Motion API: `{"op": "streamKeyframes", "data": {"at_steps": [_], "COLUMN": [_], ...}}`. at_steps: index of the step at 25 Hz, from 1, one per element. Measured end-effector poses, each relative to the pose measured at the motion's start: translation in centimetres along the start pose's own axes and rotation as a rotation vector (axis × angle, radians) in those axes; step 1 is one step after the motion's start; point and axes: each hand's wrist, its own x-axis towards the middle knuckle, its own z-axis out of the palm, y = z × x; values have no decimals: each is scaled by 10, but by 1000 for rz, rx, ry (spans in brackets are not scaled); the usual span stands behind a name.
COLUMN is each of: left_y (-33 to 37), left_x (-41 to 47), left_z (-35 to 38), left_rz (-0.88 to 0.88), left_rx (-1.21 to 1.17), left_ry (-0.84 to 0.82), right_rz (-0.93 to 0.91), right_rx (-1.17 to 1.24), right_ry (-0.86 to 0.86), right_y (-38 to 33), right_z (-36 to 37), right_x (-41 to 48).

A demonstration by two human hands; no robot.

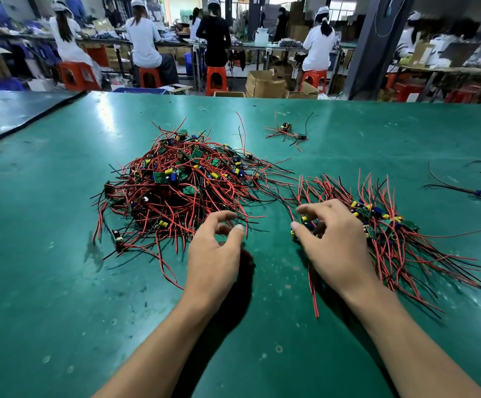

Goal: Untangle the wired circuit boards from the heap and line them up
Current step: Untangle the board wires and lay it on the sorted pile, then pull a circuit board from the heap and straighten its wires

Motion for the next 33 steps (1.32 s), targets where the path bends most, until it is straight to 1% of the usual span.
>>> {"op": "streamKeyframes", "data": {"at_steps": [2, 3, 5, 8, 12, 15, 17, 19, 22, 24, 26, 28, 30, 31, 33], "left_y": [-1, -1, -1, -3, -1, 5, 7, 9, 14, 18, 21, 22, 21, 21, 19], "left_x": [1, 2, 3, 4, 2, -7, -16, -25, -31, -33, -34, -33, -32, -30, -25], "left_z": [1, 1, 1, 0, 2, 5, 9, 14, 18, 18, 16, 14, 12, 11, 12], "left_rz": [32, 39, 21, -20, 30, 91, 141, 89, -52, -136, -199, -251, -280, -284, -299], "left_rx": [103, 133, 122, 45, 57, 96, 140, 69, -113, -241, -300, -337, -391, -412, -421], "left_ry": [-46, -63, -81, -66, -30, -112, -232, -415, -671, -811, -903, -955, -976, -954, -827], "right_rz": [-161, -207, -223, -151, -77, -82, -90, -99, -192, -278, -350, -359, -292, -212, -42], "right_rx": [-3, -44, -180, -309, -320, -344, -339, -310, -272, -264, -224, -146, -23, 69, 266], "right_ry": [-134, -219, -330, -311, -291, -288, -286, -311, -374, -392, -376, -306, -270, -266, -230], "right_y": [-8, -9, -8, 0, 7, 7, 6, 5, 5, 5, 5, 4, 2, 0, -2], "right_z": [4, 7, 11, 10, 6, 7, 7, 5, 8, 12, 17, 21, 21, 19, 12], "right_x": [-5, -7, -10, -8, -5, -5, -4, -1, 0, -2, -4, -5, -4, -5, -5]}}
